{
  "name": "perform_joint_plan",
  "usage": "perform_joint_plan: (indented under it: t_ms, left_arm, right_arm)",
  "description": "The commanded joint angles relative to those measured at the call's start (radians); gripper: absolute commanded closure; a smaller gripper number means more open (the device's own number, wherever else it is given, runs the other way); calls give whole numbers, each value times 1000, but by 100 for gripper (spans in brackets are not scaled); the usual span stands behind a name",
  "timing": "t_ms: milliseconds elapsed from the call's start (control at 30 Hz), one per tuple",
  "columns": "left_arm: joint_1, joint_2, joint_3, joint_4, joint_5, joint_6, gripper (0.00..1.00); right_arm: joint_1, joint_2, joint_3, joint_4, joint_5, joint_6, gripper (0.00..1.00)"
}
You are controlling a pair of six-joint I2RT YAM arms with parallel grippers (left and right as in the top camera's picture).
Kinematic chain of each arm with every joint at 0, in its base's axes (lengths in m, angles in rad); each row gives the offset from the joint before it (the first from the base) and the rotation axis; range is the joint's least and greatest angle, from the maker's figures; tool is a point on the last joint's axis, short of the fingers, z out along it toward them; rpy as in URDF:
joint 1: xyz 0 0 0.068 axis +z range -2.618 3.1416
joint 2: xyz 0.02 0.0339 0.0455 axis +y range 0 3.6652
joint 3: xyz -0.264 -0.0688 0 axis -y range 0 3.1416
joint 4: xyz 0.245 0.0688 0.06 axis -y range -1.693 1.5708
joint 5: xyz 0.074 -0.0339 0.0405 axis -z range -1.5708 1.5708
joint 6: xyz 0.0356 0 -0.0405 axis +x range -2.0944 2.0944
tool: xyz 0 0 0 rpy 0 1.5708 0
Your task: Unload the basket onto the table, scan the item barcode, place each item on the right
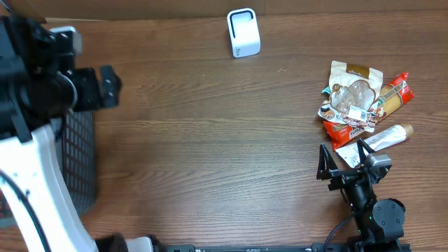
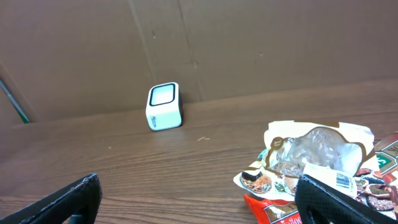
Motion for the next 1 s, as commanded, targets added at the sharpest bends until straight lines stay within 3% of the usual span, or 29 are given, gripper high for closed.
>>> perform_joint_plan:
  t_ms: [0, 267, 367, 767, 867, 967]
  left_arm:
    - [-38, -153, -119, 6, -41, 24, 0]
    - [-55, -455, -508, 127, -36, 20, 0]
    - [-87, -572, -671, 272, -30, 19, 0]
    - [-124, -1076, -1539, 1382, 168, 48, 0]
    - [-129, -1184, -1723, 1591, 181, 74, 0]
    - [-140, -1279, -1859, 1698, 180, 150, 0]
  right_arm:
    - [6, -10, -10, 8, 10, -1, 0]
    - [6, -10, -10, 8, 10, -1, 0]
    - [6, -10, -10, 8, 10, -1, 0]
    - [6, -10, -10, 8, 10, -1, 0]
    - [6, -10, -10, 8, 10, -1, 0]
    - [6, -10, -10, 8, 10, -1, 0]
